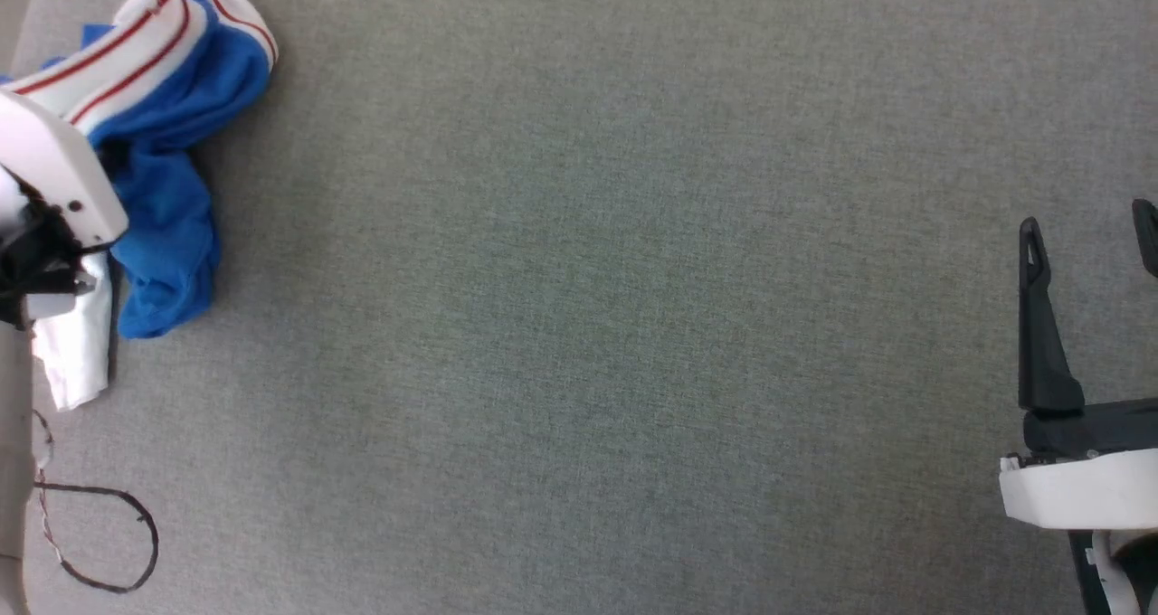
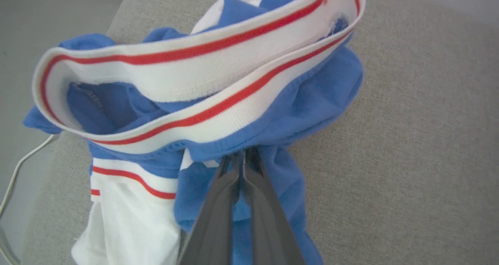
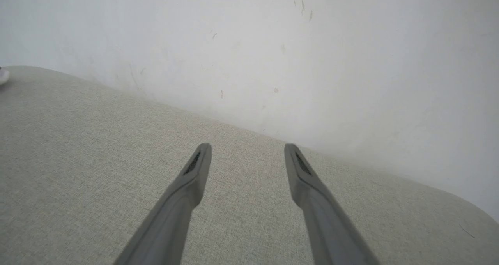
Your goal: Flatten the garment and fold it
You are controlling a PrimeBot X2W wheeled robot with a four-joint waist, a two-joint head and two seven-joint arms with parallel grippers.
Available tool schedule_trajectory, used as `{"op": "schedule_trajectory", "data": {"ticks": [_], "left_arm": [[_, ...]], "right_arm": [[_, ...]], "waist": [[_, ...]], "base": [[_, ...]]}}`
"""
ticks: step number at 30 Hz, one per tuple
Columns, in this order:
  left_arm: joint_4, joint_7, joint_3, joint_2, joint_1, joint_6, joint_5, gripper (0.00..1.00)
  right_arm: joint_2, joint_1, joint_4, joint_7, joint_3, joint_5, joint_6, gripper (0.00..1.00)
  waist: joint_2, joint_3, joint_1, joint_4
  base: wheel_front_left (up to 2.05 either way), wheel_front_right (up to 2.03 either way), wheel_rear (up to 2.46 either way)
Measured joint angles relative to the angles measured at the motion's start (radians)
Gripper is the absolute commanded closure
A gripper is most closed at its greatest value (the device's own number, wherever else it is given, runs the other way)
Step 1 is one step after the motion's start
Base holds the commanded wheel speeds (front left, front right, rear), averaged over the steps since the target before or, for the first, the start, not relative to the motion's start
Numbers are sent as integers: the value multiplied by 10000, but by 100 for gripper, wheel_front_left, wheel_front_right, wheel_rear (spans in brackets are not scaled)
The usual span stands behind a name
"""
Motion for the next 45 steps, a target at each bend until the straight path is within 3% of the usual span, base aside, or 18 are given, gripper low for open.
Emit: {"op": "schedule_trajectory", "data": {"ticks": [7, 14, 21, 31, 45], "left_arm": [[-278, -594, 81, 119, -280, -182, 31, 100], [-1271, -360, 19, 449, -957, -359, -17, 100], [-2520, -140, -176, 426, -1841, -433, -50, 100], [-3975, 502, -694, -244, -2846, -270, -339, 100], [-5693, 1547, -2184, -1582, -3098, -113, -587, 100]], "right_arm": [[0, -37, 479, -290, -44, 407, 0, 0], [-2, -169, 1127, -809, -249, 984, 0, 0], [-4, -148, 1801, -1348, -441, 1582, 0, 0], [-6, 123, 2706, -2090, -708, 2314, 0, 0], [-10, 529, 3183, -2497, -1110, 2817, 0, 0]], "waist": [[0, -516, 0, 44], [0, -1223, 0, 97], [0, -1968, -1, 123], [2, -2999, -2, -206], [2, -3809, 0, -1650]], "base": [[0, 0, 0], [0, 0, 0], [0, 0, 0], [0, 0, 0], [0, 0, 0]]}}
